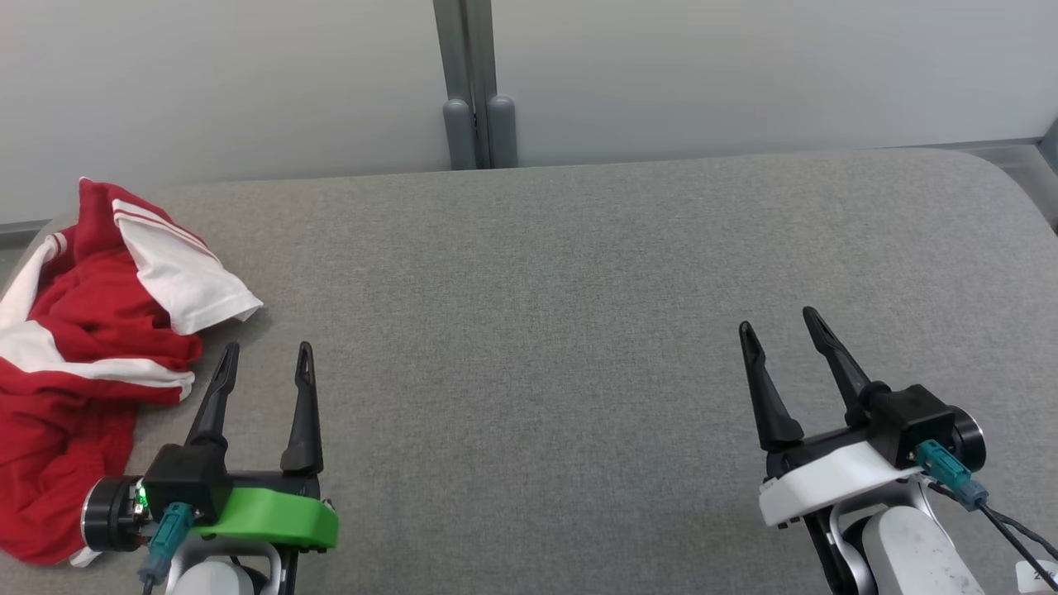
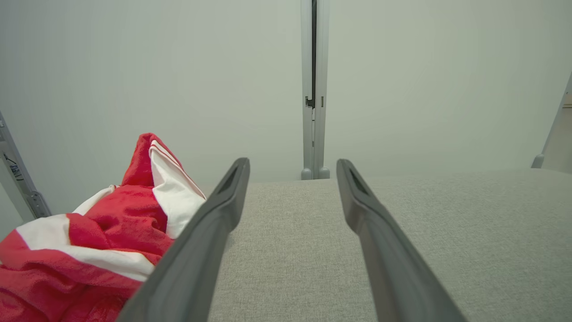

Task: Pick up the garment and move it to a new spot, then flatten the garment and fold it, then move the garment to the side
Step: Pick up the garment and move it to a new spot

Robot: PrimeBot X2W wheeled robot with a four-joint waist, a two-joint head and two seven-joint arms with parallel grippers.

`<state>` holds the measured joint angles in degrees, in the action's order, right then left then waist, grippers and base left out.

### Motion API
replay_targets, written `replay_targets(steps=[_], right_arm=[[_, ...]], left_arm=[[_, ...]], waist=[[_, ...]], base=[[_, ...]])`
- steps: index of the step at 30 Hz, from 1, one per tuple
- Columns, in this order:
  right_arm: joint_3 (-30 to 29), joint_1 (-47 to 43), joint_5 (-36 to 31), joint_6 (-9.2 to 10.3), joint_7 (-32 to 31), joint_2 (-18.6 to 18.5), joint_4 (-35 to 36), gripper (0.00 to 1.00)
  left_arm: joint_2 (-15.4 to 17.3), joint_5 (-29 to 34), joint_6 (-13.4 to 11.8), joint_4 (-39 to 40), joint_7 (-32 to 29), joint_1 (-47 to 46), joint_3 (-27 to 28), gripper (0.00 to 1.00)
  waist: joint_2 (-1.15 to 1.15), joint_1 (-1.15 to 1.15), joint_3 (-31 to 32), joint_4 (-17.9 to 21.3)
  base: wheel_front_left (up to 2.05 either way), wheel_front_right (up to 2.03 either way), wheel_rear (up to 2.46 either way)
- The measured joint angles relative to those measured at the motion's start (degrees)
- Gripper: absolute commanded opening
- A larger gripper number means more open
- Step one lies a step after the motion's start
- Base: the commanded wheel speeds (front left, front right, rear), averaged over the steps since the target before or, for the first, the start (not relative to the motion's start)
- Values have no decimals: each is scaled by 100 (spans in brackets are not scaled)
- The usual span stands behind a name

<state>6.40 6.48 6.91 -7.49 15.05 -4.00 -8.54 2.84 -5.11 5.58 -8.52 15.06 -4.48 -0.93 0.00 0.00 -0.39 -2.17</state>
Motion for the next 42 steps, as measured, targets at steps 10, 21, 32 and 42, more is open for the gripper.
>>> replay_targets(steps=[10, 21, 32, 42], right_arm=[[7, -67, 119, 0, 1, -7, 80, 100], [53, -79, 234, 0, 1, 8, 126, 100], [101, -56, 294, 0, 1, 25, 121, 100], [227, -41, 301, 0, 1, -12, 129, 100]], left_arm=[[-5, -131, -54, -67, 9, -22, 191, 100], [-4, -231, -116, -59, 9, -15, 456, 100], [-3, -131, -121, -283, 9, 2, 625, 100], [-1, -282, 7, -680, 9, -56, 619, 100]], waist=[[0, 0, -9, -482], [0, 0, -83, -1475], [0, 0, -134, -2387], [0, 0, -131, -2556]], base=[[0, 0, 0], [0, 0, 0], [0, 0, 0], [0, 0, 0]])
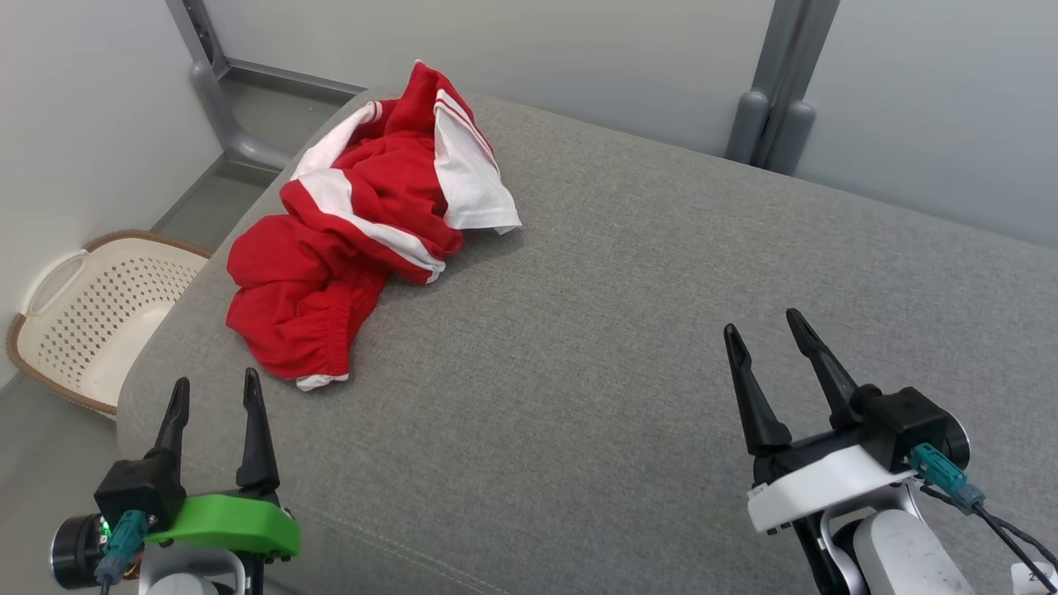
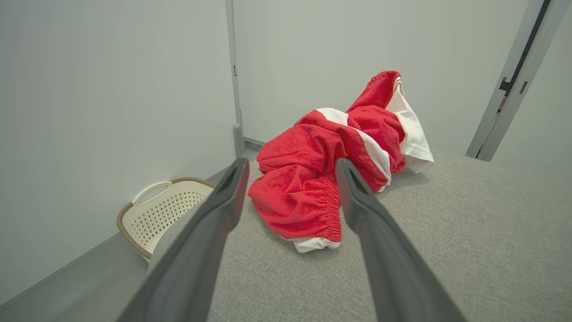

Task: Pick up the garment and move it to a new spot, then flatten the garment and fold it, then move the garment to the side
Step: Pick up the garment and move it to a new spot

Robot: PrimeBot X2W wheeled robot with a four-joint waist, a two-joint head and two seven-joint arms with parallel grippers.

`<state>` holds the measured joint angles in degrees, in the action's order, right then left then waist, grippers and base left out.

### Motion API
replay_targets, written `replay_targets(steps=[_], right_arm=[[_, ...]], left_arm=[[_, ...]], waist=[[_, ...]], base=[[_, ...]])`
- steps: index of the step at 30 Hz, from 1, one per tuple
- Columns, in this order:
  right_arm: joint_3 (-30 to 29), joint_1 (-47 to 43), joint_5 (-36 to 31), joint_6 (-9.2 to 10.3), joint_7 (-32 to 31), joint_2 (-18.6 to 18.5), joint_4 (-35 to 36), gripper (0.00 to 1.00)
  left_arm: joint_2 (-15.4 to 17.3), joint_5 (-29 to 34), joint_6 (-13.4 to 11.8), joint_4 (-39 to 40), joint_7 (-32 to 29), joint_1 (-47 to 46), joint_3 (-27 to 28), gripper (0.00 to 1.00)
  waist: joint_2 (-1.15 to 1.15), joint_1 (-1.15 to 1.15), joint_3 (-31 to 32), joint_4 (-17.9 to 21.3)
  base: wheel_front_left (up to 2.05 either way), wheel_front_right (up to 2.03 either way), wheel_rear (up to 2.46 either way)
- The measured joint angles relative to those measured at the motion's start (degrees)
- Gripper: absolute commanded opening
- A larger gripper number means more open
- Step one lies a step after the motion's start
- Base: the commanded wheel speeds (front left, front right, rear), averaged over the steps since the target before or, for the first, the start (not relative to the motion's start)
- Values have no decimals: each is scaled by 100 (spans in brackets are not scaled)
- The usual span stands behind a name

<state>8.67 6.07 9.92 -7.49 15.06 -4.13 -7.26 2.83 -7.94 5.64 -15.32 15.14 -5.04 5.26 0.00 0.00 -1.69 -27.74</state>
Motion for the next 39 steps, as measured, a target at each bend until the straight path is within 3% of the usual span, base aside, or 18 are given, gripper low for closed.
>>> replay_targets(steps=[4, 15, 26, 39], right_arm=[[35, 15, 8, 0, 0, -45, -10, 100], [112, 306, -4, 0, 0, -169, 83, 100], [299, 780, -31, 0, 0, -234, 114, 100], [467, 1177, -30, 0, 0, -197, 186, 100]], left_arm=[[89, -232, 90, -365, -85, -285, -46, 100], [854, -1043, 149, -558, -1969, -1802, -75, 100], [1739, -1953, 185, -1228, -3813, -3483, -947, 100], [2481, -2488, 188, -2995, -4669, -4793, -1492, 100]], waist=[[0, 0, -33, 101], [0, 0, -330, 534], [0, 0, -843, 1207], [0, 0, -1474, 2247]], base=[[0, 0, 0], [0, 0, 0], [0, 0, 0], [0, 0, 0]])
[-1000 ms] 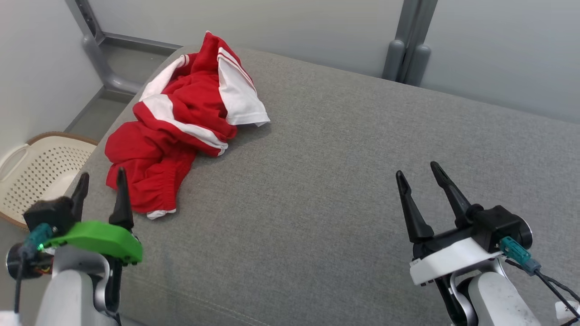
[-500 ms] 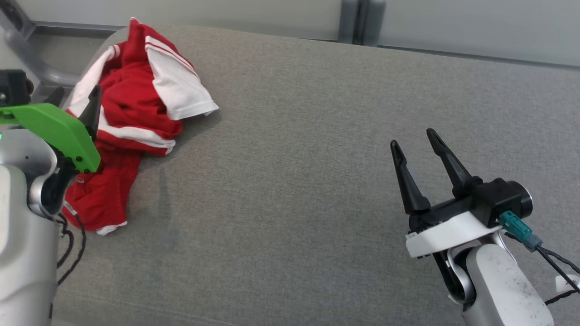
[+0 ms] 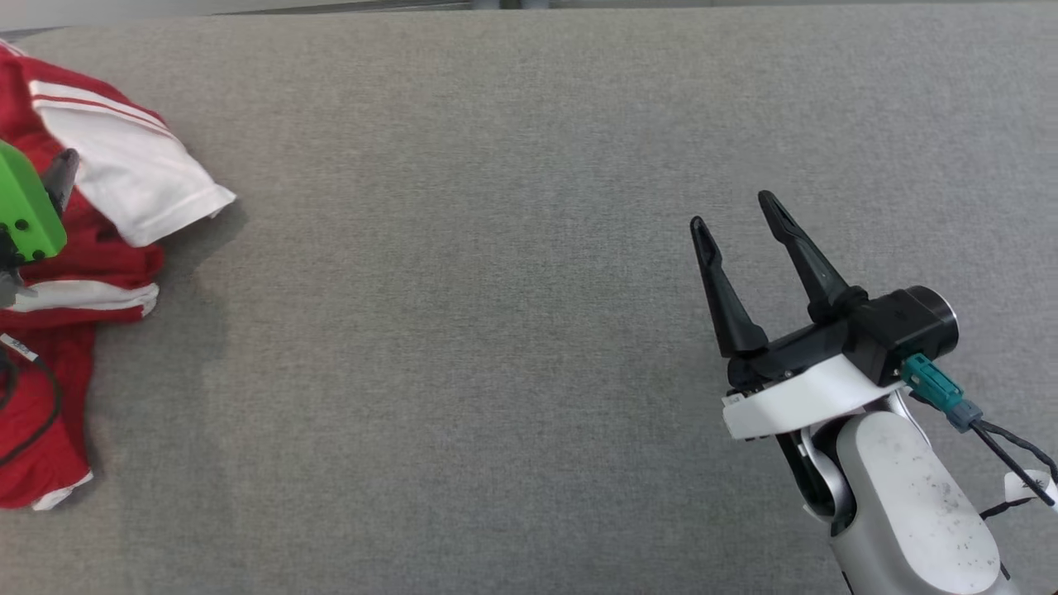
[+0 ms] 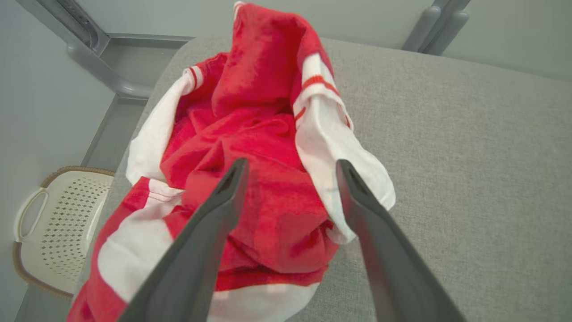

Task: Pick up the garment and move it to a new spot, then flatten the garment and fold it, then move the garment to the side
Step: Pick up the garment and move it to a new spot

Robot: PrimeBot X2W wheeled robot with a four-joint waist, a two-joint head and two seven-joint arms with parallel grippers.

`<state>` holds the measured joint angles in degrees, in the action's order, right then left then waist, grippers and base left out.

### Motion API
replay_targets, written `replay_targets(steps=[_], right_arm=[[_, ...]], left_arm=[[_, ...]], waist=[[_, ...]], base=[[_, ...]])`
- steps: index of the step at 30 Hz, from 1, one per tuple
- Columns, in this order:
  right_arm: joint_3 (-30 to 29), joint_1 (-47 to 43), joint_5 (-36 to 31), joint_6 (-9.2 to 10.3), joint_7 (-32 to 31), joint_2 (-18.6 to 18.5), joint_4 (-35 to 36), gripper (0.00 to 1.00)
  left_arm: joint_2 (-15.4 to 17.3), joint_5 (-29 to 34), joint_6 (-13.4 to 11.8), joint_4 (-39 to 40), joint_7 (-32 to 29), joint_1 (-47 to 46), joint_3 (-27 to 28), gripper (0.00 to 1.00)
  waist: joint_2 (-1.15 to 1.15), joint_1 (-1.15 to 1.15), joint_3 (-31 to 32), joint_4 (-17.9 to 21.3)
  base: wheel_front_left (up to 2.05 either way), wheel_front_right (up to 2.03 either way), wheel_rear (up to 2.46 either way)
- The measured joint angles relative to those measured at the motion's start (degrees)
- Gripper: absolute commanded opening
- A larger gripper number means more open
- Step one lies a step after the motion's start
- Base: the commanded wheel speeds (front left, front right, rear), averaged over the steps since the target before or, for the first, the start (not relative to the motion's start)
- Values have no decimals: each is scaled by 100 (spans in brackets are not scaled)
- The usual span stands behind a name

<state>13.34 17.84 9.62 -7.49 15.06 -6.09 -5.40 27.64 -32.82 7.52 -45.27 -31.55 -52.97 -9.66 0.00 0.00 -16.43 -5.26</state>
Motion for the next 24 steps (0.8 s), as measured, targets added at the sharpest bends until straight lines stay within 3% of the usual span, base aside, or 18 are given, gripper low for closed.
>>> replay_targets(steps=[4, 7, 8, 9, 18, 24], right_arm=[[-3, 17, 1, 0, 0, 3, 13, 100], [0, 51, 0, 0, 0, 10, 14, 100], [0, 79, 0, 0, 0, 18, 14, 100], [1, 94, 0, 0, 0, 21, 13, 100], [51, 86, -2, 0, 0, 51, -69, 100], [85, -74, 90, 0, 0, 140, -125, 100]], left_arm=[[85, -335, 0, -168, -274, -143, -319, 100], [227, -441, 0, -286, -134, -209, -436, 100], [296, -448, 0, -356, -67, -243, -504, 70], [324, -448, 0, -397, -1, -257, -539, 0], [446, -546, 0, -499, 662, -470, -1247, 0], [716, -567, 0, 30, 1070, -594, -1906, 0]], waist=[[0, 0, -223, 252], [0, 0, -379, 395], [0, 0, -432, 454], [0, 0, -463, 489], [0, 0, -405, 589], [0, 0, 7, 559]], base=[[0, 0, 0], [0, 0, 0], [0, 0, 0], [0, 0, 0], [0, 0, 0], [0, 0, 0]])
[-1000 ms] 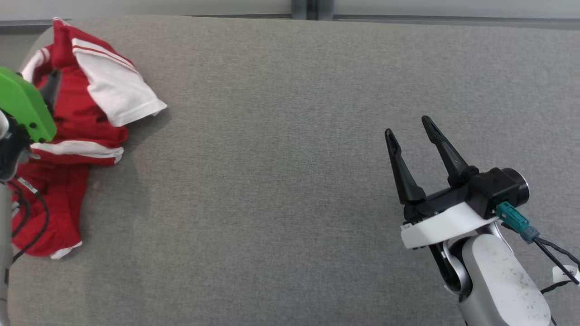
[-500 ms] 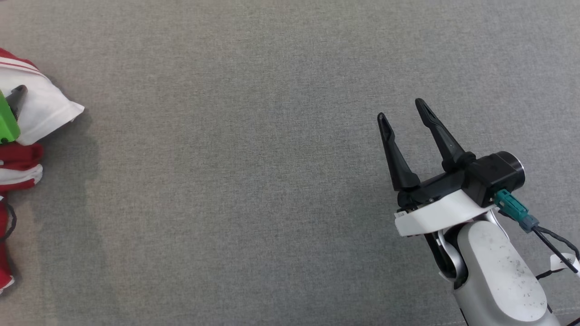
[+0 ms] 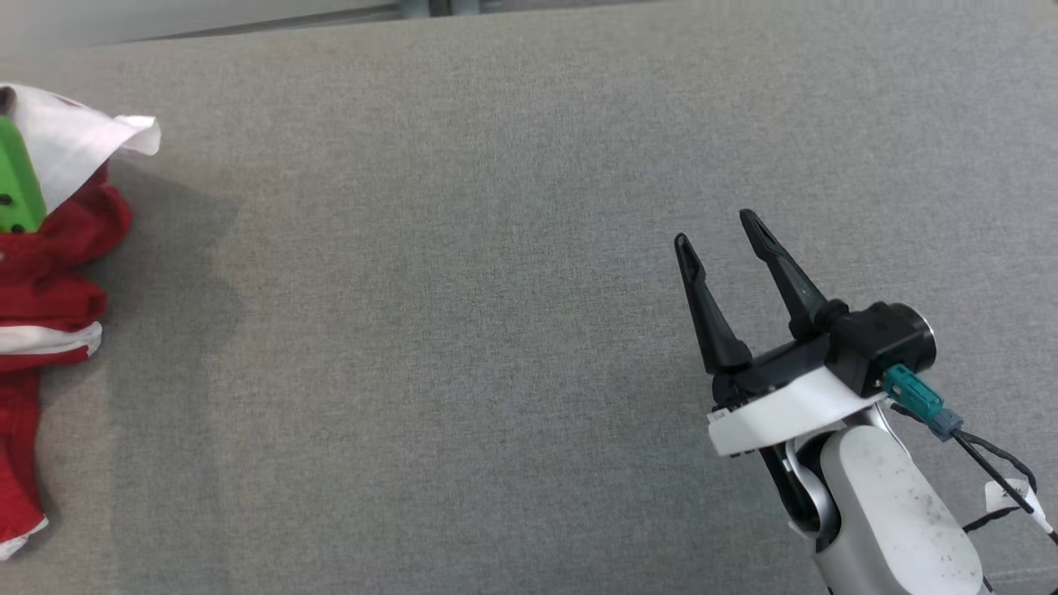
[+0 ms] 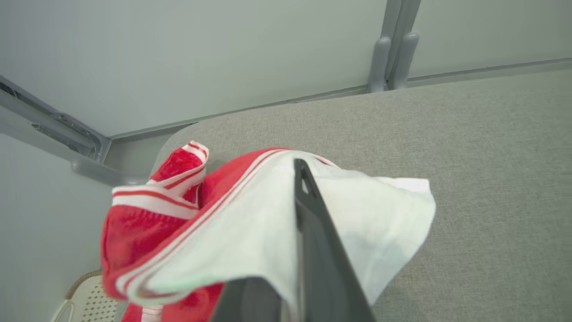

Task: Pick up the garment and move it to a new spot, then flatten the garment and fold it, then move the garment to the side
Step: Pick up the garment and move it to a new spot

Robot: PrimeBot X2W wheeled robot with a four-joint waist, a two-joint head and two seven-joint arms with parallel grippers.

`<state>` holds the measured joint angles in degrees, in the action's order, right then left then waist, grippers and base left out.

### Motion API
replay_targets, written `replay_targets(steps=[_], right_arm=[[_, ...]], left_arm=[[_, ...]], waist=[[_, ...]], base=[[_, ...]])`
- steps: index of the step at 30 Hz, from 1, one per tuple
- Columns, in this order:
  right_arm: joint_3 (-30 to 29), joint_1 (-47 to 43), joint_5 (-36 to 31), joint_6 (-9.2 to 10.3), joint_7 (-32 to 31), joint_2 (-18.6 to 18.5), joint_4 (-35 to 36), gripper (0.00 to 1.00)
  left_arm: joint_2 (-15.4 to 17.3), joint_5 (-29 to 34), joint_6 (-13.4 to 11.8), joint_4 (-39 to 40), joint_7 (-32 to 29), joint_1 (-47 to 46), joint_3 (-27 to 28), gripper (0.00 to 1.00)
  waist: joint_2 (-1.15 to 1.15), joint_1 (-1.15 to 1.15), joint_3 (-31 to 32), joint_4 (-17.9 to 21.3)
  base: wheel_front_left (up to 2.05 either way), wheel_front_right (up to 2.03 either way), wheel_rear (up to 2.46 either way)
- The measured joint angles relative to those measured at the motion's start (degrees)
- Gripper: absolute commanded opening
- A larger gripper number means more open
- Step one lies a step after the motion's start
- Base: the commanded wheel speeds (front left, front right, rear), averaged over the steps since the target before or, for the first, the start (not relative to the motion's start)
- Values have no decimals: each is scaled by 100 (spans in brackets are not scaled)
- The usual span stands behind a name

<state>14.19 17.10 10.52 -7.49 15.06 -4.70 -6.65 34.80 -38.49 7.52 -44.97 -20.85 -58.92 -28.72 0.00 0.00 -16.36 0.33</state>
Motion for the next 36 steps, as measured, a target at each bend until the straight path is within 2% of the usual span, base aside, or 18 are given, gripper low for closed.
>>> replay_targets(steps=[9, 15, 18, 22, 28, 29, 30, 31, 33, 36], right_arm=[[-417, -298, 33, 0, 0, 37, 13, 100], [-547, -371, 32, 0, 0, 49, 59, 100], [-637, -409, 34, 0, 0, 75, 90, 100], [-757, -550, 42, 0, 0, 93, 101, 100], [-631, -598, 42, 0, 0, 137, 62, 100], [-611, -602, 42, 0, 0, 135, 53, 100], [-586, -603, 42, 0, 0, 136, 41, 100], [-560, -603, 42, 0, 0, 135, 26, 100], [-491, -594, 44, 0, 0, 143, -5, 100], [-497, -555, 43, 0, 0, 134, -7, 100]], left_arm=[[-37, -512, 1, 1551, 23, -180, -894, 0], [-343, -775, 2, 2332, -134, -187, -1493, 0], [-723, -1047, 2, 2524, -69, -101, -1623, 0], [-1543, -1393, 3, 2627, 148, 138, -1884, 0], [-2356, -1292, 3, 1704, 481, 509, -2576, 0], [-2468, -1150, 3, 1441, 560, 575, -2749, 12], [-2584, -1120, 3, 1163, 681, 653, -2854, 58], [-2672, -1093, 3, 934, 814, 716, -2908, 100], [-2835, -1185, 3, 552, 955, 906, -3071, 100], [-2881, -1205, 3, 346, 1255, 989, -3330, 100]], waist=[[0, 0, 597, 157], [0, 0, 748, 533], [0, 0, 769, 785], [0, 0, 779, 1139], [-1, 0, 774, 1564], [0, 0, 772, 1617], [0, 0, 771, 1662], [0, 0, 768, 1688], [0, 0, 754, 1719], [0, 0, 720, 1688]], base=[[0, 0, 0], [0, 0, 0], [0, 0, 0], [0, 0, 0], [0, 0, 0], [0, 0, 0], [0, 0, 0], [0, 0, 0], [0, 0, 0], [0, 0, 0]])
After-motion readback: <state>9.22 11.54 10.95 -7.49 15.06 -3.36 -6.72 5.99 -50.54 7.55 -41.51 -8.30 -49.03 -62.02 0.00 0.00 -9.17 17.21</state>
